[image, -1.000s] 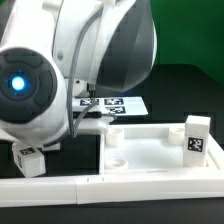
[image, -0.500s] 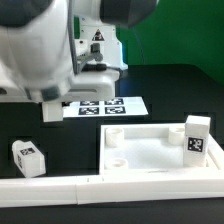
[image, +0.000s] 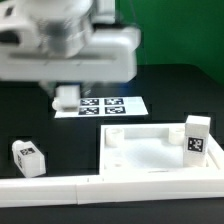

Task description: Assemble square table

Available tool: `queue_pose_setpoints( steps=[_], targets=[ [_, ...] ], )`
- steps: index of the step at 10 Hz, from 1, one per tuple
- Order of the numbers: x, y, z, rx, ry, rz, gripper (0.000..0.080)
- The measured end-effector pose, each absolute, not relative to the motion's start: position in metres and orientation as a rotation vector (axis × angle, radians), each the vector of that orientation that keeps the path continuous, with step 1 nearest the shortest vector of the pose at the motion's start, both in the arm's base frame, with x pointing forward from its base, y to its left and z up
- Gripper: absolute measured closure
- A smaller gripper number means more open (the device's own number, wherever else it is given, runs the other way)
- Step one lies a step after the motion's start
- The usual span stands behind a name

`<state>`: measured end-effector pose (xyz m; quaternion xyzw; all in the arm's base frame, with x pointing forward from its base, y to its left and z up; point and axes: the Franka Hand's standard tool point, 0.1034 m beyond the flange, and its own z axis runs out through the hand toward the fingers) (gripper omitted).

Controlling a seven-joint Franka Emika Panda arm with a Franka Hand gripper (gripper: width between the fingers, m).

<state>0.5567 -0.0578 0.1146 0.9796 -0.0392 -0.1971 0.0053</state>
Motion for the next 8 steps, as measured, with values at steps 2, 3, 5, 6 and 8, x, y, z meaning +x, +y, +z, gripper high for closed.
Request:
queue_pose_setpoints(
  steps=[2,3,5,6,8],
  targets=[
    [0.569,-0.039,0.125,3.103,-0.131,-0.293,0.0515],
    [0.569,-0.040,0.123,3.107,-0.128,-0.218,0.0515],
    [0.576,-0.041,0.122,3.103,-0.121,0.043,0.0515],
    [0.577,-0.037,0.120,3.095,-0.152,0.145,0.0515],
    [0.585,-0.012,0.115,3.105,-0.096,0.299,0.0515]
  ],
)
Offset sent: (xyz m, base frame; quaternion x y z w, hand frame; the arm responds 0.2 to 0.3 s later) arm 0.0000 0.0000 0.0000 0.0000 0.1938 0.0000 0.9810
